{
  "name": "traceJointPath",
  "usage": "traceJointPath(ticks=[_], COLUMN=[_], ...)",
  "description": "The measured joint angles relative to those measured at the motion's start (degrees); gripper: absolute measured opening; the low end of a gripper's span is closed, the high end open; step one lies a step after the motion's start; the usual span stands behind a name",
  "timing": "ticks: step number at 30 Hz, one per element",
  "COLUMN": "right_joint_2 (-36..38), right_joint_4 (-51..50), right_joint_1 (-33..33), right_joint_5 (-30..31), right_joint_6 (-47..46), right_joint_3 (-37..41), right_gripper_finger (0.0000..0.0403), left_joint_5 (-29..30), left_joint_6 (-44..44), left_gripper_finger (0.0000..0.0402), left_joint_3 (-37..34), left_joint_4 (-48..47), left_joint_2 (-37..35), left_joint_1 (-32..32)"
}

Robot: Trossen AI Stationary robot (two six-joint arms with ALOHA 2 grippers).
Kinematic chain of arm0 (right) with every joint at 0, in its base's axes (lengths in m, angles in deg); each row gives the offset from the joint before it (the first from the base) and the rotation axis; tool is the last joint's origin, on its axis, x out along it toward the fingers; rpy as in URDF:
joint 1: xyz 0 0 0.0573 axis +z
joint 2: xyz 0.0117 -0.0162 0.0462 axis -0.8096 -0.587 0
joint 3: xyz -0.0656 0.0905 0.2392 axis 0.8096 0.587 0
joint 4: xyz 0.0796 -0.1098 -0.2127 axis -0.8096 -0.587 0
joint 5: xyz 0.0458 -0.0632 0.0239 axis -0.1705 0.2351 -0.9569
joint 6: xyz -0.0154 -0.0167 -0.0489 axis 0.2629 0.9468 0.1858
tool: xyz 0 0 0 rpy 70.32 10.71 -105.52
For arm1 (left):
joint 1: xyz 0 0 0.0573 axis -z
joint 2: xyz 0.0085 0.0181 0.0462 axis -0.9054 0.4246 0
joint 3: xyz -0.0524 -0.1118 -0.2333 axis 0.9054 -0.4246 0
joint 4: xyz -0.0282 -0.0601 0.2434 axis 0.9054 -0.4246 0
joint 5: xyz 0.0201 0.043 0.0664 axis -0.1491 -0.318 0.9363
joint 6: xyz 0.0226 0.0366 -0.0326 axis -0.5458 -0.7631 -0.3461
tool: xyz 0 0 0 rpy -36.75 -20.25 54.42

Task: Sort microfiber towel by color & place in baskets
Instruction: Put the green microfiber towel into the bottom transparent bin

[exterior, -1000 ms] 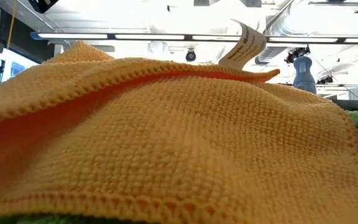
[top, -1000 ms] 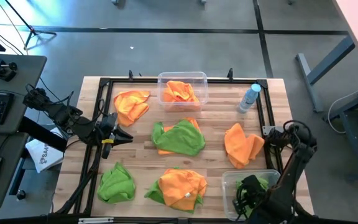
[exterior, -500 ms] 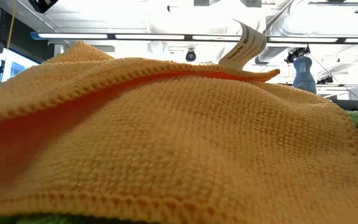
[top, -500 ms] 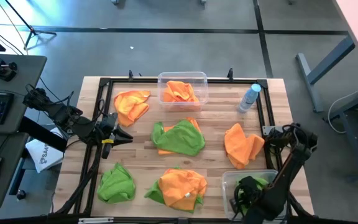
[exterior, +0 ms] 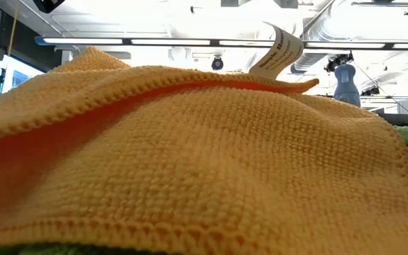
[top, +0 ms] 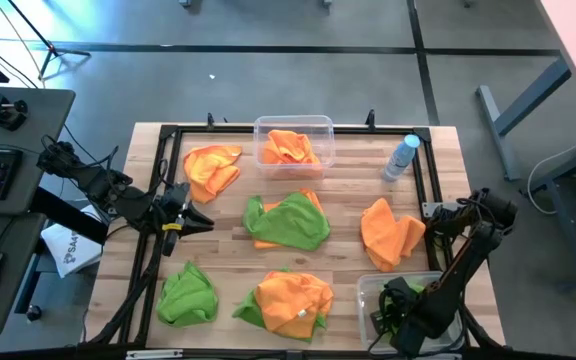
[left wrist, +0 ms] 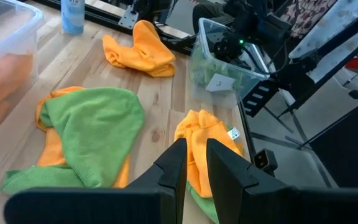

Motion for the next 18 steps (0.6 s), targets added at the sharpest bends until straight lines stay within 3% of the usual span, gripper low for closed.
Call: traceJointPath(ticks=[10,18], right_joint_2=[0.7,1.4], right_joint_4=[-2.2,-18.2], right_joint_1=[0.4,0.4], right_joint_5=[-2.3,-2.1], right_joint_6=[0.0,1.4], right_joint_3=[-4.7,-17.0], right_gripper_finger=[0.0099,0.0144], left_joint_5=[0.0,1.1], left_joint_6=[-0.6,-1.6], left_gripper_finger=[0.0051,0.0051], left_joint_3=[0.0,0.0], left_joint_4=[0.0,-0.1], left_joint_2=[0.0,0.0], left_joint_1=[0.0,0.0])
